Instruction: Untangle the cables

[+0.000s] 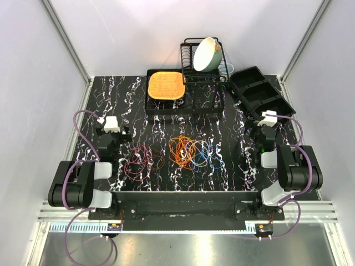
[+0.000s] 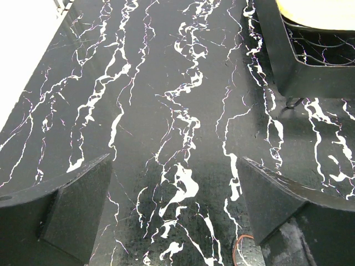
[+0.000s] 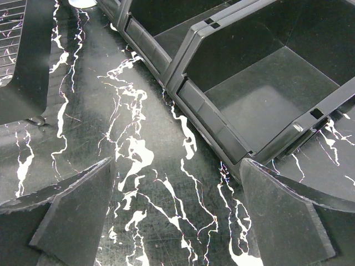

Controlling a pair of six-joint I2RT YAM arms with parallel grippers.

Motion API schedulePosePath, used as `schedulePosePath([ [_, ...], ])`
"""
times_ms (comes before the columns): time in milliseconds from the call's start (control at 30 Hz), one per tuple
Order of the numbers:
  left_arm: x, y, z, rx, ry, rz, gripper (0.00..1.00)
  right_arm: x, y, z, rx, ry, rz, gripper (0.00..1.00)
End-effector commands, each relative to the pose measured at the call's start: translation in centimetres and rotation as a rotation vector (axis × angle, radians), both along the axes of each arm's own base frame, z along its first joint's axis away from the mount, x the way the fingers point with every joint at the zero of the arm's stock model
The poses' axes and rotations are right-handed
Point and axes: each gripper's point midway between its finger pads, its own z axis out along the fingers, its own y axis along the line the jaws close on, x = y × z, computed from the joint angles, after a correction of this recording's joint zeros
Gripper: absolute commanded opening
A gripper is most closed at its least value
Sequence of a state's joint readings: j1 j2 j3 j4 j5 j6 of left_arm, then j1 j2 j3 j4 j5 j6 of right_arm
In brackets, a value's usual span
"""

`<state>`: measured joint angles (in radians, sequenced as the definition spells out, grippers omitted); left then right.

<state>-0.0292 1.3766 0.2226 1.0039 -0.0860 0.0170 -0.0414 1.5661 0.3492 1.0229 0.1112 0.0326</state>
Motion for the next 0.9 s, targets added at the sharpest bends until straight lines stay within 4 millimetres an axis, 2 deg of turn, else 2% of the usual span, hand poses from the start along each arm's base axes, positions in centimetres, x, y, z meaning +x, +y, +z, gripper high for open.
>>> schedulePosePath([
  [0,1.2,-0.1,3.0,-0.01,-0.106,-0.007,0.99,0.9,0.0,2.1,0.006,-0.069,0.001,1.0],
  [433,1.1,-0.1,3.0,-0.01,-0.106,-0.007,0.99,0.7,-0.1,2.2,0.005,-0.076,-0.005,0.99],
  [567,1.2,-0.1,3.0,-0.012,-0.106,-0.007,0.99,0.7,-0.3,5.1,0.016,-0.095,-0.029,1.0],
  [600,1.2,-0.2,3.0,-0.012,-0.106,-0.008,0.99,0.0,-0.2,5.0,0.04,-0.024,-0.035,1.0],
  [633,1.2,-0.1,3.0,-0.012,-0.106,-0.007,0.99,0.9,-0.1,7.3,0.053,-0.038,-0.029,1.0],
  [667,1.2,-0.2,3.0,-0.012,-0.106,-0.008,0.99,0.1,0.2,6.1,0.07,0.067,-0.023,1.0],
  [733,1.2,-0.2,3.0,-0.01,-0.107,-0.009,0.99,0.4,1.1,10.1,0.154,0.038,-0.007,1.0],
  [767,1.2,-0.1,3.0,-0.012,-0.106,-0.007,0.99,-0.6,1.3,9.4,0.209,0.11,-0.029,1.0],
  [800,1.2,-0.1,3.0,-0.012,-0.106,-0.007,0.99,-0.8,2.4,11.1,0.327,0.085,-0.023,1.0],
  [833,1.2,-0.2,3.0,-0.01,-0.107,-0.009,0.99,-0.8,3.2,12.3,0.374,0.071,0.006,1.0],
  [867,1.2,-0.1,3.0,-0.012,-0.106,-0.007,0.99,-1.1,4.1,12.9,0.437,0.065,0.031,1.0],
])
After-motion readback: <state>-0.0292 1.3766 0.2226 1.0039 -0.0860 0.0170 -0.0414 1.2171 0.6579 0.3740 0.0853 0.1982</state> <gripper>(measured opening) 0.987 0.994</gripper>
